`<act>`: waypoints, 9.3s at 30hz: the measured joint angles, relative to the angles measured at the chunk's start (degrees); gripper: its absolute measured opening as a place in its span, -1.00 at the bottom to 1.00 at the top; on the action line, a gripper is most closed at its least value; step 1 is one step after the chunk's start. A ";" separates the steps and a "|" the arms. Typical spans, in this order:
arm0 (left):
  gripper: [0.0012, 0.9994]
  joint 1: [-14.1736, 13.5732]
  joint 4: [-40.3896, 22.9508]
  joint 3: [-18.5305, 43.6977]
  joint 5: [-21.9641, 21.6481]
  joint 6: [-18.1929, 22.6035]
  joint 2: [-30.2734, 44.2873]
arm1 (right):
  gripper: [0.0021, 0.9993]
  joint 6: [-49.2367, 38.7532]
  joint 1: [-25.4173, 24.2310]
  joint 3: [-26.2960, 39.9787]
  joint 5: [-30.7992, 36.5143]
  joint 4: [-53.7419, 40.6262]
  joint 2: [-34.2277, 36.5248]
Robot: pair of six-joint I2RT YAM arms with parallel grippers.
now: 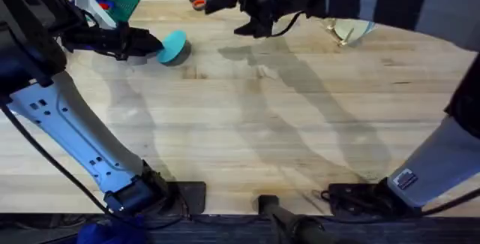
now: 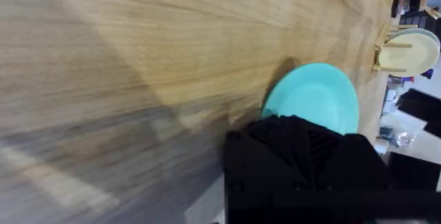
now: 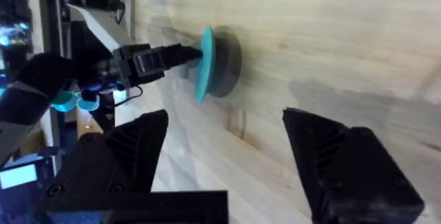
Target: Pick up the plates from the table one by one and place each into a slot on the dish rack.
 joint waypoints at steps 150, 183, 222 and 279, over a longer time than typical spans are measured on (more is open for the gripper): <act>-0.92 -7.39 -28.49 20.20 -15.32 1.35 -30.75 | -0.95 -24.18 -1.19 18.40 -5.93 -16.02 5.95; -0.92 -16.91 -41.81 20.31 -22.12 2.69 -51.12 | -0.95 -59.00 -17.34 18.40 17.67 -48.82 -24.96; 0.85 -23.98 -41.81 20.31 -38.27 2.92 -52.94 | -0.94 -75.23 -32.51 18.40 24.97 -61.86 -30.66; 0.99 -23.98 -41.81 20.31 -38.53 2.58 -52.94 | -0.94 -82.92 -46.60 18.40 15.79 -45.59 -14.65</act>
